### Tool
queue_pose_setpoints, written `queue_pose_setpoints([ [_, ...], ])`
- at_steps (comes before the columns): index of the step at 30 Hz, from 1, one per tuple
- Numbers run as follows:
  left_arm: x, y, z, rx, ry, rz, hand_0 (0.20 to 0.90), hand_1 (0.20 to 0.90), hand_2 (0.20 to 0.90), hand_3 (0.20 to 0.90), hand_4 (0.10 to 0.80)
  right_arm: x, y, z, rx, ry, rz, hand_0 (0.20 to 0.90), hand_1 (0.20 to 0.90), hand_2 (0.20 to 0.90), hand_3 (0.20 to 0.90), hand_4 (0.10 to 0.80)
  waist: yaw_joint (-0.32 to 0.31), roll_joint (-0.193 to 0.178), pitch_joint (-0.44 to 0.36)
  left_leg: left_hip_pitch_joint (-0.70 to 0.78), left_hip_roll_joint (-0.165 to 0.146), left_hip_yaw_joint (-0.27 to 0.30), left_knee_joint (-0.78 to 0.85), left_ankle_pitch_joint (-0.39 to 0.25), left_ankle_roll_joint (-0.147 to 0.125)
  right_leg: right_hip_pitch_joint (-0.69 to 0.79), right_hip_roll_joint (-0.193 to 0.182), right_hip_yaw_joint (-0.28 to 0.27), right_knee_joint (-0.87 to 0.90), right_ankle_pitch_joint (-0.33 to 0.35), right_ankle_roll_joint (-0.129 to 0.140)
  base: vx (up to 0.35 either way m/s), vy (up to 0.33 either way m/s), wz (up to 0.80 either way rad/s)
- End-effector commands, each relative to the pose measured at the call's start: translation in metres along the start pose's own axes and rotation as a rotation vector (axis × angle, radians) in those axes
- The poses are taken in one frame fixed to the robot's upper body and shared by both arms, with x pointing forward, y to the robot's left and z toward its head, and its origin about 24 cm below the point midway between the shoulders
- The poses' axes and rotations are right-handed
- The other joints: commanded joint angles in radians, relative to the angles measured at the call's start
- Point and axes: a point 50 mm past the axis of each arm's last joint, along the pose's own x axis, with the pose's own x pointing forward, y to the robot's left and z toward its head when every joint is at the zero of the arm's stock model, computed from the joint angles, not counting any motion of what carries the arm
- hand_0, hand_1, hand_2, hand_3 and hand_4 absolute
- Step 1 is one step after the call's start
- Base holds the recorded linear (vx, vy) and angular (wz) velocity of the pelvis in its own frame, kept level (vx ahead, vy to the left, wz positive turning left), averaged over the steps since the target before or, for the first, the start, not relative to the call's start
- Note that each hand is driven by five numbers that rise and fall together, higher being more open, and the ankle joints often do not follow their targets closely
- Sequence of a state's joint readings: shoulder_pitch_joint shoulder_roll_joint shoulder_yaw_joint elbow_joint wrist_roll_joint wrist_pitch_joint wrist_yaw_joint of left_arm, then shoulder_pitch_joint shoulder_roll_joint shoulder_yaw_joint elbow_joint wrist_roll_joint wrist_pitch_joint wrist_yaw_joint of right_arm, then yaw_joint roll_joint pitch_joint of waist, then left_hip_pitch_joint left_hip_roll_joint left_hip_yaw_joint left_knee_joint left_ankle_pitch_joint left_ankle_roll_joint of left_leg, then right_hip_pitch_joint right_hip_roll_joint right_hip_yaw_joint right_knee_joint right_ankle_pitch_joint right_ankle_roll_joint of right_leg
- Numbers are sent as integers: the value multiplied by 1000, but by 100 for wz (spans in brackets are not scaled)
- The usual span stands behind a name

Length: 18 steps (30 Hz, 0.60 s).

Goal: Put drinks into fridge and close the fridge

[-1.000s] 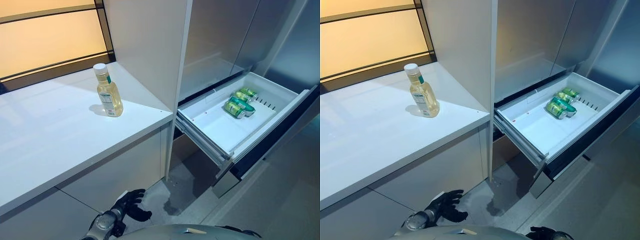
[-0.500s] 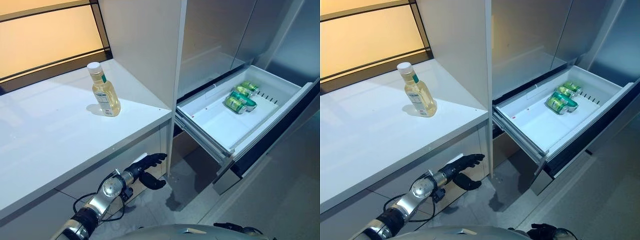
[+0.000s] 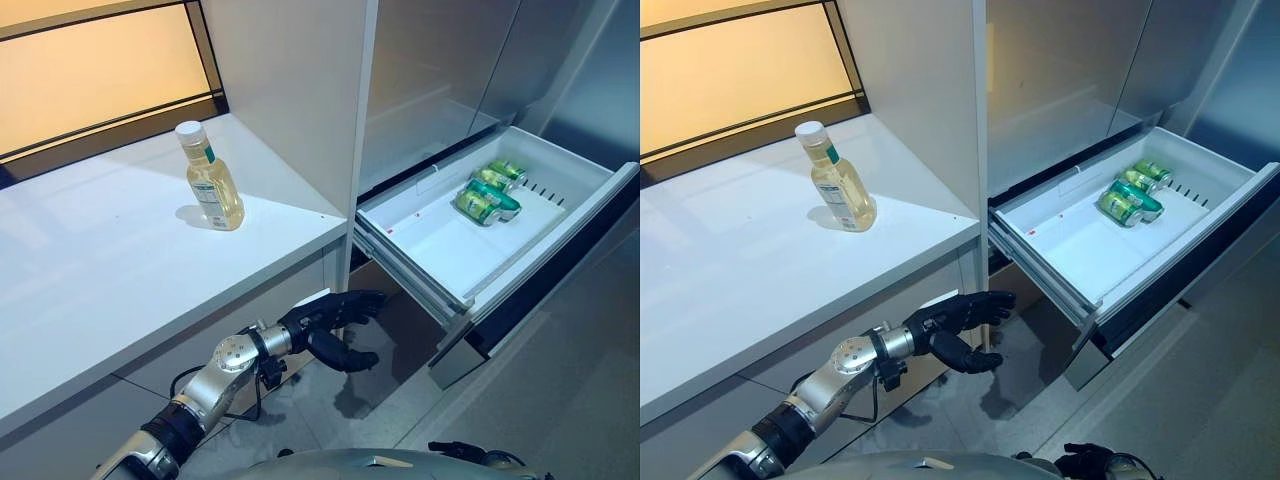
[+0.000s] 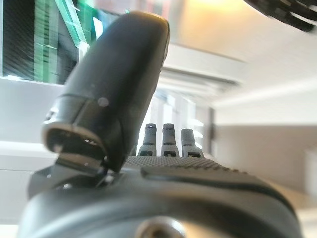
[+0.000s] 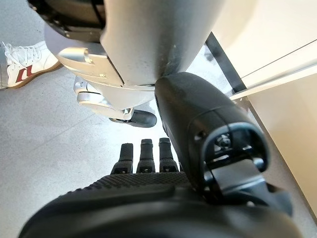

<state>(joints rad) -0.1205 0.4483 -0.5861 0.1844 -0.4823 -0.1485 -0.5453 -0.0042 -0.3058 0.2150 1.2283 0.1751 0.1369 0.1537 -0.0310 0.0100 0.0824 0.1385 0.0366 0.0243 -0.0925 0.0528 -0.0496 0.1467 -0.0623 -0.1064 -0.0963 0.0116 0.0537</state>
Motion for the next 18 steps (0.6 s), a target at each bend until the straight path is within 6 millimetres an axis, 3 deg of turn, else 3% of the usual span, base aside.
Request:
queue_pose_setpoints([
  [1, 28, -2, 88, 118, -390, -115, 900, 900, 900, 900, 800, 3, 20, 10, -52, -24, 56, 900, 900, 900, 900, 800, 12, -6, 9, -10, -49, -38, 5, -94, 57, -22, 21, -5, 44, -21, 25, 0, 0, 0],
  [12, -8, -10, 177, 315, -873, -22, 900, 900, 900, 900, 800, 4, 29, -2, -25, -36, 64, 900, 900, 900, 900, 800, 36, -18, -1, -18, -54, -63, 5, -96, 58, -17, 21, -14, 34, -22, 20, -12, -13, 2],
  [13, -5, -9, 174, 300, -829, -17, 900, 900, 900, 900, 800, 4, 30, -2, -21, -39, 66, 900, 900, 900, 900, 800, 39, -20, -1, -22, -55, -63, 5, -95, 58, -20, 21, -16, 33, -21, 20, -77, -32, 6],
  [18, -66, 18, 186, 370, -973, 1, 900, 900, 900, 900, 800, 2, 24, -2, 10, -63, 41, 900, 900, 900, 900, 800, 57, -10, 24, -21, -60, -78, 5, -85, 53, -13, 13, -35, 34, -18, 16, -43, 32, 6],
])
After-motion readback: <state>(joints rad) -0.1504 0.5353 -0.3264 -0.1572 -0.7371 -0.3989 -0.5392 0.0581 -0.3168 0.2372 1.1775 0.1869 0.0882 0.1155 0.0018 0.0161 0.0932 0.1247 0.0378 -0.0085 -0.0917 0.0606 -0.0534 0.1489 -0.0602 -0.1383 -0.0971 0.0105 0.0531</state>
